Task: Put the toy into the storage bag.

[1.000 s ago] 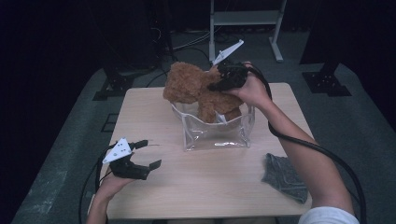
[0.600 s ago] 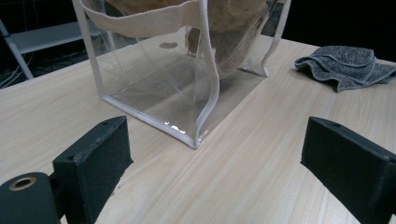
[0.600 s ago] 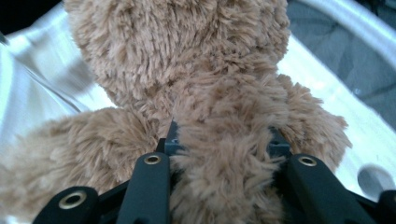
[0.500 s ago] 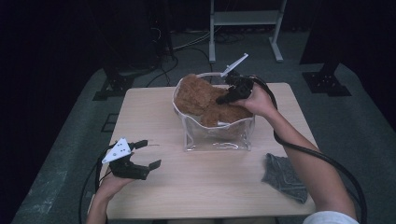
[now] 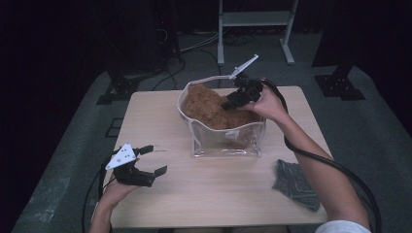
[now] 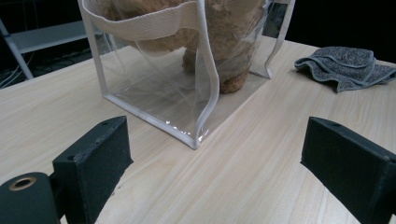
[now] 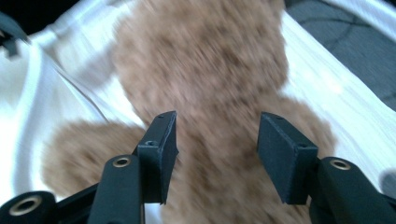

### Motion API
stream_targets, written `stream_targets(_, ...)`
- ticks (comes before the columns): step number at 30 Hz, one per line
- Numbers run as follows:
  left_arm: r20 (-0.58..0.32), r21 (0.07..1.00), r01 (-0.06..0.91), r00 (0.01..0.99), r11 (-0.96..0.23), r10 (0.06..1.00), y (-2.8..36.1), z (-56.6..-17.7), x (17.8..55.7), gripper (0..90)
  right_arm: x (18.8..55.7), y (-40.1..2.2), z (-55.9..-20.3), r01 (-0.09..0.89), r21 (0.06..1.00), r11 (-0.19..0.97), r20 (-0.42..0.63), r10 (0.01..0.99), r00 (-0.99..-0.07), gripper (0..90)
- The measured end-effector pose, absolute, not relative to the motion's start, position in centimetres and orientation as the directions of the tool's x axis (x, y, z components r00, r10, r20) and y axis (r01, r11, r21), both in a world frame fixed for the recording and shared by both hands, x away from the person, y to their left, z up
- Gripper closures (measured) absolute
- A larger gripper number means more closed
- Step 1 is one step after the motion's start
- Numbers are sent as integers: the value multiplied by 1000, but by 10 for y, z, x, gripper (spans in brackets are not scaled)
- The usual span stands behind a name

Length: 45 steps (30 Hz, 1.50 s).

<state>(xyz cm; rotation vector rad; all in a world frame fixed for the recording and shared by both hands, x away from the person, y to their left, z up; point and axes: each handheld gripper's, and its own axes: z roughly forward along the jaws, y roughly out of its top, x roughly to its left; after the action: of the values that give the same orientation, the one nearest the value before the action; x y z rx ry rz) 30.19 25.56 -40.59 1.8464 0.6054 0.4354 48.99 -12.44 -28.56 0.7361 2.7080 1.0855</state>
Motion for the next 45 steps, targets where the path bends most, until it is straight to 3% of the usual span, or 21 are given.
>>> stream_targets(3,7,940,198,803,-277,596,255,-406,302,70,490,-110,-277,368,708,603,60,469,-881,512)
stream_targets(9,3,943,196,803,-270,596,255,-405,302,70,493,-71,-268,305,746,592,22,436,-900,749)
stream_targets(17,-1,945,196,803,-262,596,255,-404,303,70,509,-38,-272,299,755,584,24,431,-902,788)
stream_targets(21,-1,947,195,799,-256,602,259,-405,301,70,515,-37,-293,311,673,671,-12,431,-902,893)
stream_targets(24,-12,950,198,796,-241,605,260,-404,300,70,517,-35,-315,364,531,765,4,427,-904,894)
stream_targets(26,-8,950,195,797,-245,604,260,-404,300,70,516,-34,-318,360,505,784,-15,425,-905,893)
stream_targets(31,3,946,192,799,-261,601,259,-405,301,70,511,-44,-299,355,596,720,24,426,-904,764)
stream_targets(36,13,946,183,801,-266,599,257,-402,300,70,496,-81,-279,351,697,625,54,442,-895,616)
stream_targets(45,10,948,183,799,-259,601,256,-403,298,70,467,-135,-265,376,760,531,109,465,-878,541)
